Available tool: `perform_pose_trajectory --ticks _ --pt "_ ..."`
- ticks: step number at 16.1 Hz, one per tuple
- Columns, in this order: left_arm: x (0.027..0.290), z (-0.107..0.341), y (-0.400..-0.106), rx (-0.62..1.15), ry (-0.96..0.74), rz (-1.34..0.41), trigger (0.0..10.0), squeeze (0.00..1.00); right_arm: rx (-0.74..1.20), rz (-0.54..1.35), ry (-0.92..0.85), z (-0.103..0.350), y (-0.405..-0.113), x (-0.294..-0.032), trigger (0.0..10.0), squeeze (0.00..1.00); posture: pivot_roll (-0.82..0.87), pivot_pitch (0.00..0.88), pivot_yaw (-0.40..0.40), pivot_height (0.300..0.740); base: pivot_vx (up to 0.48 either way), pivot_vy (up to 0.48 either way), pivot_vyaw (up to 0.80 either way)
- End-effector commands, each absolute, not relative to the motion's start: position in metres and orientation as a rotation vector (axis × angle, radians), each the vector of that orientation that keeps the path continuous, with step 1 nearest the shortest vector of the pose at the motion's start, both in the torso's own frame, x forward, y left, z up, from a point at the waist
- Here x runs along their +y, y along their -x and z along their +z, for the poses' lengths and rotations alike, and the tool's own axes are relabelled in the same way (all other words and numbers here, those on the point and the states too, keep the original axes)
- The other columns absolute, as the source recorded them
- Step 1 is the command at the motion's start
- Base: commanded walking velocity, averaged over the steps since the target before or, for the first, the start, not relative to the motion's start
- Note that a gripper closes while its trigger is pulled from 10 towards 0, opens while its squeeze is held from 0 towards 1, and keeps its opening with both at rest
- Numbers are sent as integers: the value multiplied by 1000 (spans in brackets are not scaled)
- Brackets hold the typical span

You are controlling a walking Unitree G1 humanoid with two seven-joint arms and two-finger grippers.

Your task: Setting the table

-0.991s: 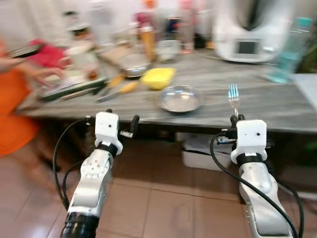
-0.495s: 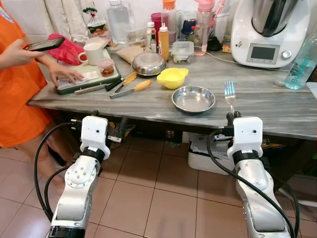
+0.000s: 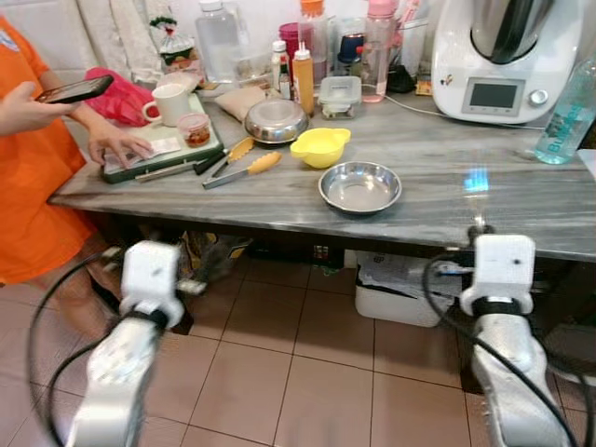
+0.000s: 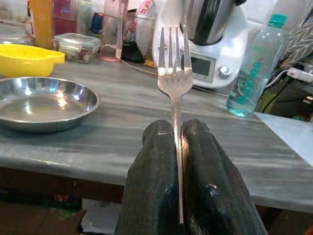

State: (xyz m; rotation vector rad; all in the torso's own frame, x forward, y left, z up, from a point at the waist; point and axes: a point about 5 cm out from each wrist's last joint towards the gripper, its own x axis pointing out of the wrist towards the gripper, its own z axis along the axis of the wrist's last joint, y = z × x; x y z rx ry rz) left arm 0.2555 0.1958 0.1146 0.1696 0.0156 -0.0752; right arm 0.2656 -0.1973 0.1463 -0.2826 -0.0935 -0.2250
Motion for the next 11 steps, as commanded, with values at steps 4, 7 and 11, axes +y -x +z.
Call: perform_pose_trajectory --ticks 4,7,11 --pt "181 119 -247 16 -195 -150 10000 0 -138 -147 277 155 -277 -179 10000 0 -31 0 92 740 0 0 0" --pt "186 121 -252 20 -195 -153 10000 0 -129 -154 271 153 -274 -179 10000 0 -46 0 102 740 0 0 -192" --pt "169 124 -268 6 -158 -205 10000 0 -117 -197 273 150 -267 -188 10000 0 -96 0 133 740 0 0 -200"
